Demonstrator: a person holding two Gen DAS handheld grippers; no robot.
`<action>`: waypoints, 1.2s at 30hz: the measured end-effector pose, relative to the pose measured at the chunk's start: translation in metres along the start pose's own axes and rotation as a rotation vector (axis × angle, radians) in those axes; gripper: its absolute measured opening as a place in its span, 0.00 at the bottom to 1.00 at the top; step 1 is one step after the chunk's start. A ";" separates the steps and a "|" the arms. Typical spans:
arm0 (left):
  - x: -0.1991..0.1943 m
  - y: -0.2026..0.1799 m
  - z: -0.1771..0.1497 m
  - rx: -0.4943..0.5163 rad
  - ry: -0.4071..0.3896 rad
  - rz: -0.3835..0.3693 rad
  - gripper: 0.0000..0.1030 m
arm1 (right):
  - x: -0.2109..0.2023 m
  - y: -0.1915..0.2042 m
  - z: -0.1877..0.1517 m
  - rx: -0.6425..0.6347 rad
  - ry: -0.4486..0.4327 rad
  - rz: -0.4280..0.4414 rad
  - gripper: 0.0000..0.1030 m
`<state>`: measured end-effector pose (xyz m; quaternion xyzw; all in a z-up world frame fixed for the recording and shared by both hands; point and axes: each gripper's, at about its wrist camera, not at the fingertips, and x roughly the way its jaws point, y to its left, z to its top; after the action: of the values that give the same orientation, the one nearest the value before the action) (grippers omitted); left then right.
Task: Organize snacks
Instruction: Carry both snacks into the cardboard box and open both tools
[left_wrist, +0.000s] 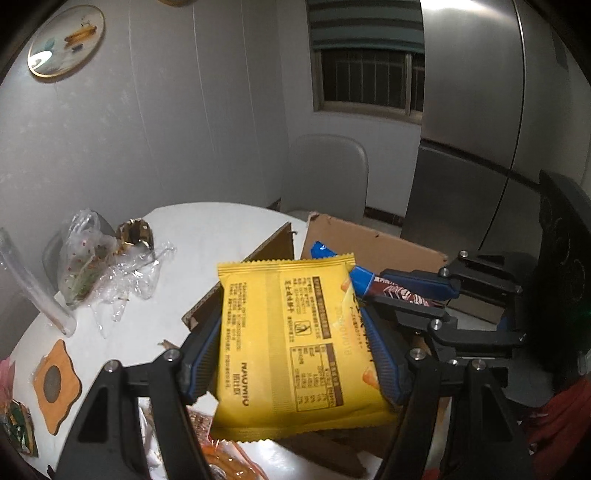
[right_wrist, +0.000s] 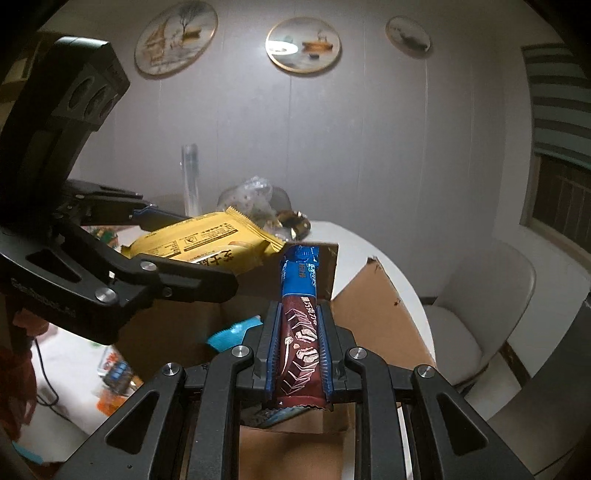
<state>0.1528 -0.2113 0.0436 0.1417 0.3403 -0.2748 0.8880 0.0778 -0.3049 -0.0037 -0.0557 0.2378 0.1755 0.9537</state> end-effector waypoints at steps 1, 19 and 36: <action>0.002 0.001 0.000 0.002 0.009 -0.003 0.66 | 0.005 -0.001 0.001 -0.007 0.016 0.004 0.13; 0.024 0.008 0.000 0.050 0.075 0.032 0.90 | 0.050 0.012 0.001 -0.055 0.188 0.026 0.41; -0.064 0.031 -0.015 -0.034 -0.072 0.054 0.99 | 0.007 0.045 0.015 -0.073 0.108 0.046 0.66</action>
<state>0.1230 -0.1543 0.0784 0.1258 0.3089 -0.2496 0.9091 0.0743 -0.2583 0.0048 -0.0944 0.2836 0.2027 0.9325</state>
